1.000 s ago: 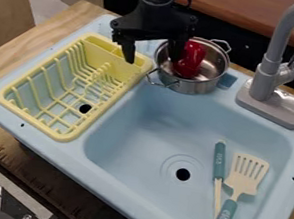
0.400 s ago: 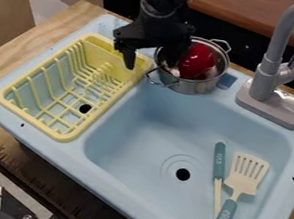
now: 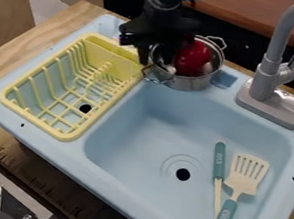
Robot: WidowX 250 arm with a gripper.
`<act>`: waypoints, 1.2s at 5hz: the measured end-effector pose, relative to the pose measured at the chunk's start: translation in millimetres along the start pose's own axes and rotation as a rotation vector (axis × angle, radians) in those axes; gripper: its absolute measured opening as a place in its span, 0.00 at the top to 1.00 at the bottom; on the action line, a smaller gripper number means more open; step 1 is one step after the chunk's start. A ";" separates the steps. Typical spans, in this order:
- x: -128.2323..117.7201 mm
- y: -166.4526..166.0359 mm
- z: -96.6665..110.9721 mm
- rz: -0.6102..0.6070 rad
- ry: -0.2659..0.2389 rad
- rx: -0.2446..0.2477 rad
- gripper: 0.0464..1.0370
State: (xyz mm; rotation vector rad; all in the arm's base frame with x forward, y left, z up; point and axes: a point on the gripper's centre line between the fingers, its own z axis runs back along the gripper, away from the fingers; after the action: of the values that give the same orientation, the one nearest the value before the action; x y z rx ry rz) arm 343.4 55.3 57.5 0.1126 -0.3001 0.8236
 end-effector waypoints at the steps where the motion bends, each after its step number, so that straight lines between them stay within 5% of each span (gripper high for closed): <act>1: -0.1 0.8 -0.6 -0.004 -0.003 0.007 0.84; 2: 0.8 -0.2 -0.5 -0.002 -0.011 0.003 0.96; 3: -2.1 0.2 0.7 0.013 -0.011 -0.014 0.97; 6: -38.5 29.3 35.5 -0.098 -0.028 -0.161 0.99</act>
State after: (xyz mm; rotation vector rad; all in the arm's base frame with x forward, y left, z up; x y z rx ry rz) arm 289.4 40.4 79.0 -0.0118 -0.3835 0.6980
